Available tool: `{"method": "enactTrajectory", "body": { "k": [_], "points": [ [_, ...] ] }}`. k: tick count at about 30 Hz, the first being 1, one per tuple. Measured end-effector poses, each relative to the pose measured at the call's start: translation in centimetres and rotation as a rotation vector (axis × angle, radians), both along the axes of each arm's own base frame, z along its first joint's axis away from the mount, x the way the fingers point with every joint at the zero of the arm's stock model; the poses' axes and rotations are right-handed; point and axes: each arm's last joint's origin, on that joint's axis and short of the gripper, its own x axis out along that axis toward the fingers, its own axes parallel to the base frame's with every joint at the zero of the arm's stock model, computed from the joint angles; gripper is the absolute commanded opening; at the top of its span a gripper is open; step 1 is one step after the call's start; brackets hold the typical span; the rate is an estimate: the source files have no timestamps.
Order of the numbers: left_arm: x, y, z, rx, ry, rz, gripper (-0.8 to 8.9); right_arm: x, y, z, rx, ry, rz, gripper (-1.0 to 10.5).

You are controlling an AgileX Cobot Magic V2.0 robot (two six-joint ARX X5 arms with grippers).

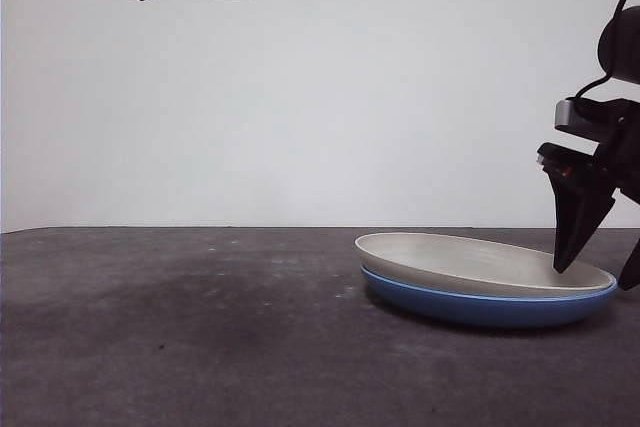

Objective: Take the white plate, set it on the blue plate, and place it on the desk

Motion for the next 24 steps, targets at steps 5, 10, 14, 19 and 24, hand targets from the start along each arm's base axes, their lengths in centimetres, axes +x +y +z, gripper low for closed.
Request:
{"method": "enactTrajectory", "body": {
  "k": [5,10,14,19,24],
  "points": [
    [0.0,0.0,0.0,0.0,0.0,0.0,2.79,0.27,0.02,-0.25,0.0,-0.009,0.0,1.9],
    [0.0,0.0,0.0,0.0,0.0,0.0,2.79,0.4,0.03,-0.72,-0.001,0.006,0.0,1.3],
    [0.0,0.0,0.0,0.0,0.0,0.0,2.79,0.42,0.03,-0.81,-0.001,0.009,0.0,0.7],
    [0.0,0.0,0.0,0.0,0.0,0.0,2.79,0.44,0.03,-0.8,0.001,0.008,-0.001,0.2],
    [-0.01,0.01,-0.01,0.001,0.002,0.0,2.79,0.48,0.01,-0.77,0.014,0.01,-0.019,0.1]
  ]
}}
